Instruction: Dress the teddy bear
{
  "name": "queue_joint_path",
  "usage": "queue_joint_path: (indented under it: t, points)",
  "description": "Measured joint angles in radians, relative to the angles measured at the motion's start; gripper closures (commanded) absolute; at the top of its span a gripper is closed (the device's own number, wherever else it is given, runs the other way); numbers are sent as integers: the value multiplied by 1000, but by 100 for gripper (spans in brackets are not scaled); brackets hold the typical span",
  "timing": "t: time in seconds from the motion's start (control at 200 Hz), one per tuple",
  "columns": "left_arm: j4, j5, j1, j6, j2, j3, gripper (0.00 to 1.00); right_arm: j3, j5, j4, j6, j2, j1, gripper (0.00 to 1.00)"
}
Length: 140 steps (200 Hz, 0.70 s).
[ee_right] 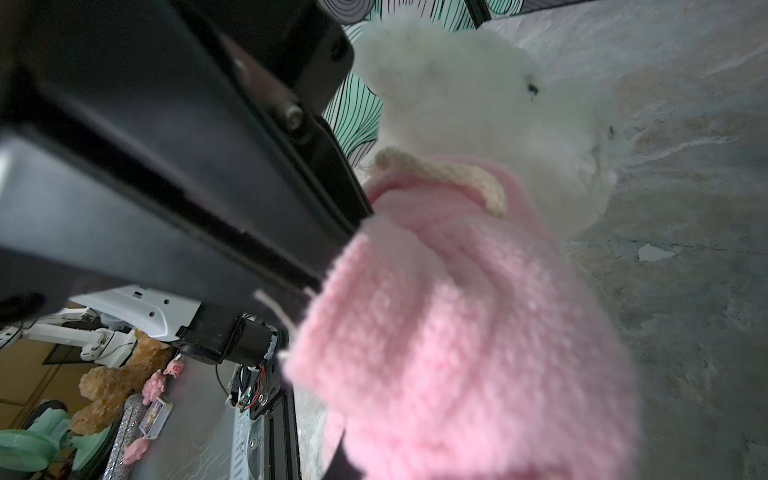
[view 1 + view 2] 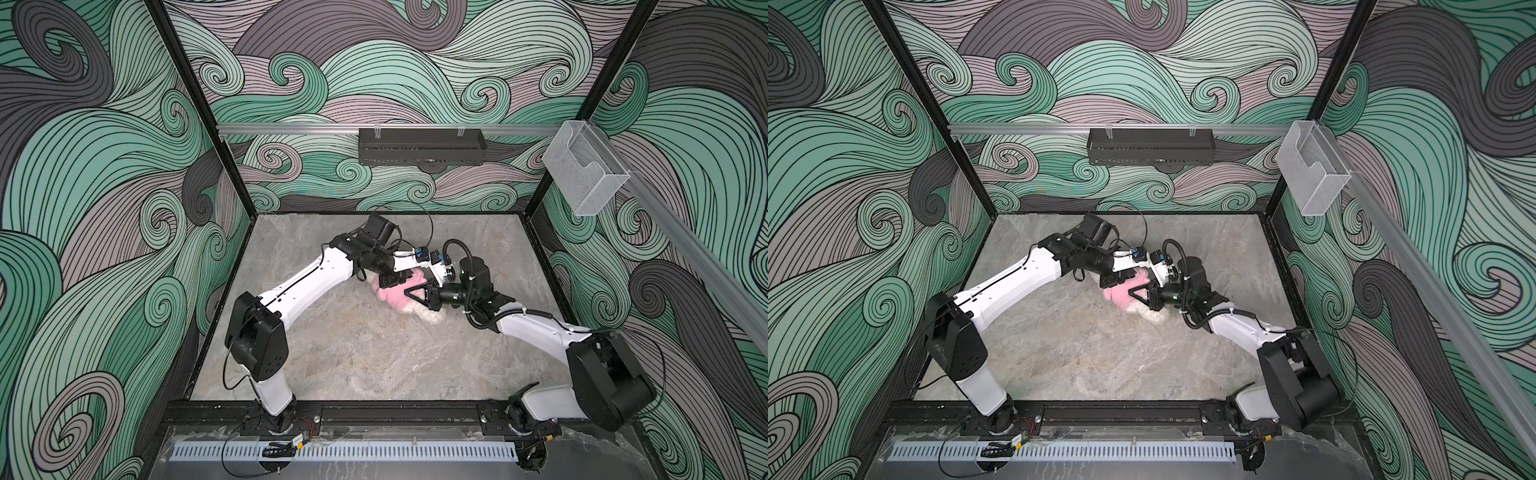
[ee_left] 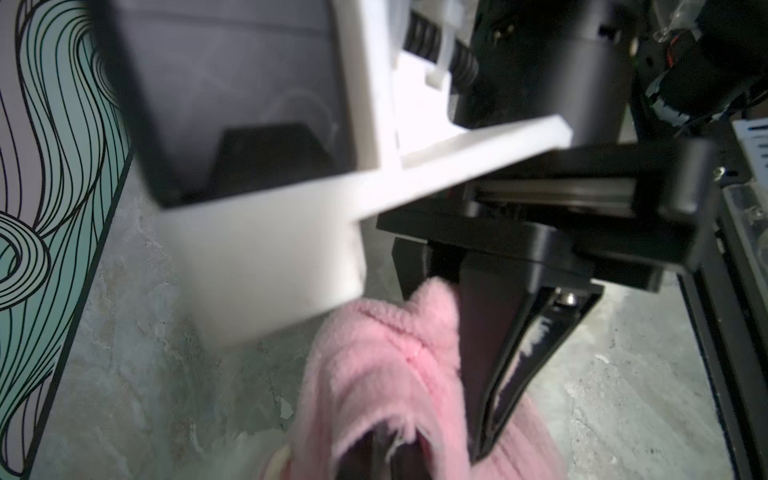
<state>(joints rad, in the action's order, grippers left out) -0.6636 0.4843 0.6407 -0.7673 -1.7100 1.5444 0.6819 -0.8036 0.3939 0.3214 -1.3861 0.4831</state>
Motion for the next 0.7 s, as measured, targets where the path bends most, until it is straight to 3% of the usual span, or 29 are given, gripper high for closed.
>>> queue_joint_path:
  t: [0.17, 0.35, 0.61, 0.7]
  points:
    - [216, 62, -36, 196, 204, -215, 100, -33, 11, 64, 2, 53, -8, 100]
    - [335, 113, -76, 361, 347, -333, 100, -55, 10, 168, 25, 80, -20, 100]
    - [459, 192, -134, 503, 414, -465, 100, -62, -10, 218, 89, 59, -26, 100]
    - [476, 245, -151, 486, 434, -506, 100, -62, -34, 253, 151, 32, -50, 100]
